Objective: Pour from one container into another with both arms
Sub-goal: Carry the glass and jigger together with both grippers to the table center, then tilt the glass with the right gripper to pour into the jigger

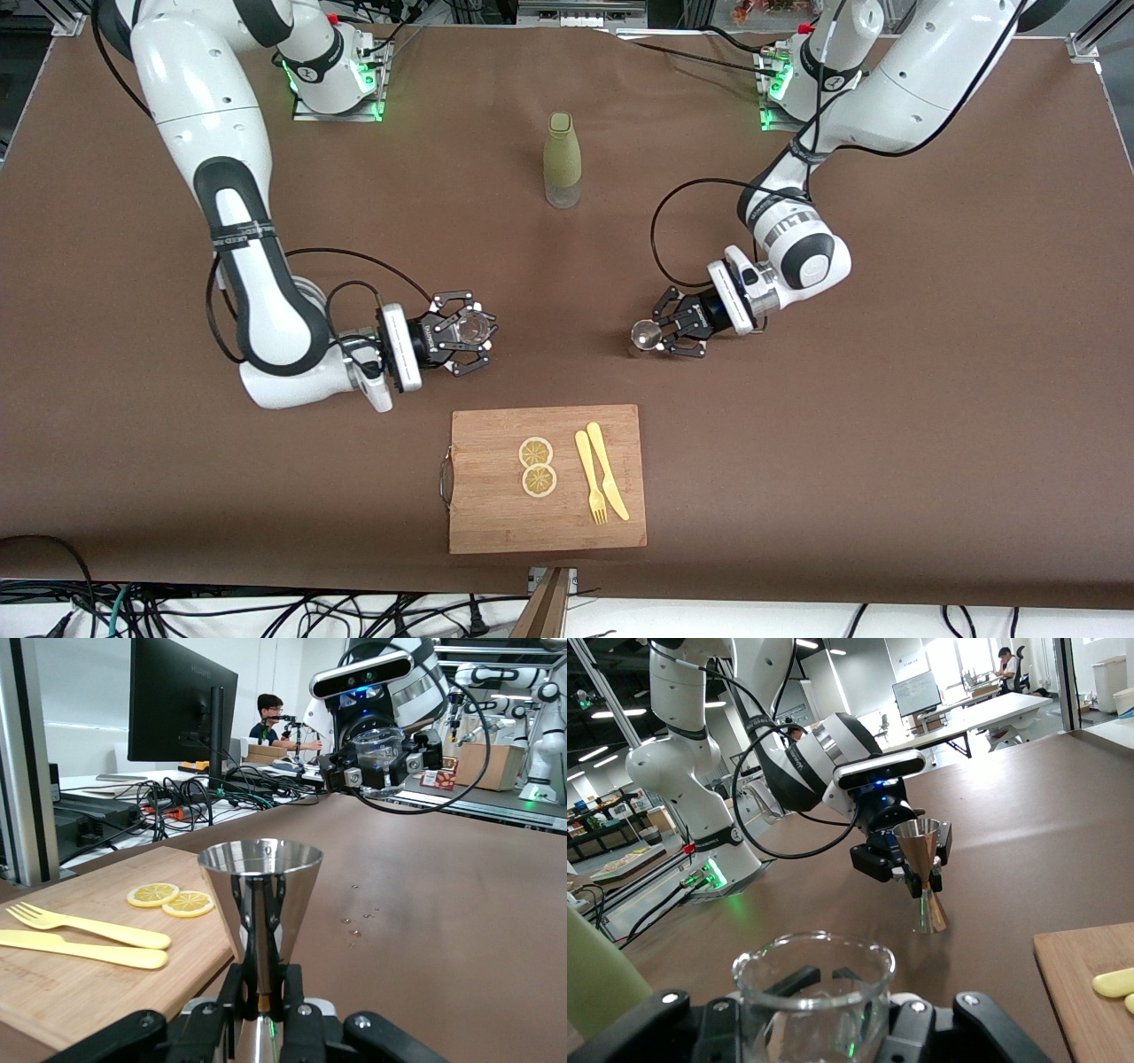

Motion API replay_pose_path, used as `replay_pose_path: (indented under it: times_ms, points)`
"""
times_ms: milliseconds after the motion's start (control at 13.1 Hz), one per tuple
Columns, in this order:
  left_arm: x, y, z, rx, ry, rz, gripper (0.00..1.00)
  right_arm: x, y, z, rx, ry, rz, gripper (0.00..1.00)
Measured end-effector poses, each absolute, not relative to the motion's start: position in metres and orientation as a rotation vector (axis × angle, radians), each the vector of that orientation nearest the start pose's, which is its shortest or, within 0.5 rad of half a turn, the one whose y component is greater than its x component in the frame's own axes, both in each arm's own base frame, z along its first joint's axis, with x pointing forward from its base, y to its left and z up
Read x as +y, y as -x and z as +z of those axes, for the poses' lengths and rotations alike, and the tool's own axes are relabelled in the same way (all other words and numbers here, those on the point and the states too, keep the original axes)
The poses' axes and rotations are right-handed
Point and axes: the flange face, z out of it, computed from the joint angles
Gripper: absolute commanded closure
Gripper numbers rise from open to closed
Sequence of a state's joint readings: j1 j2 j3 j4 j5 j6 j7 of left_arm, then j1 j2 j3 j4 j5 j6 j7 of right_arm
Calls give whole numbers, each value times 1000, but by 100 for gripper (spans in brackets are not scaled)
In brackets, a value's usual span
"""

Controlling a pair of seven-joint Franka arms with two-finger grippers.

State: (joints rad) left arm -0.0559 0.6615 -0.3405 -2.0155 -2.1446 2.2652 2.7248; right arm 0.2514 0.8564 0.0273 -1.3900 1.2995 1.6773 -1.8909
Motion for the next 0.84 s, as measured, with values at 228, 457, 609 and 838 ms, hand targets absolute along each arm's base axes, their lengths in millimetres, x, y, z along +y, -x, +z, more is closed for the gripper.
replay_pose_path:
  times_ms: [228, 457, 609, 838]
  points:
    - [-288, -512, 131, -881, -1831, 1297, 100, 309, -653, 233, -1325, 1401, -586, 91]
    - [-317, -503, 129, -793, -1874, 1307, 100, 344, -648, 251, -1372, 1446, -576, 91]
    - [-327, -503, 130, -772, -1911, 1306, 100, 359, -643, 255, -1407, 1473, -548, 91]
    - [-332, -506, 129, -773, -1911, 1307, 100, 362, -646, 259, -1409, 1506, -536, 91]
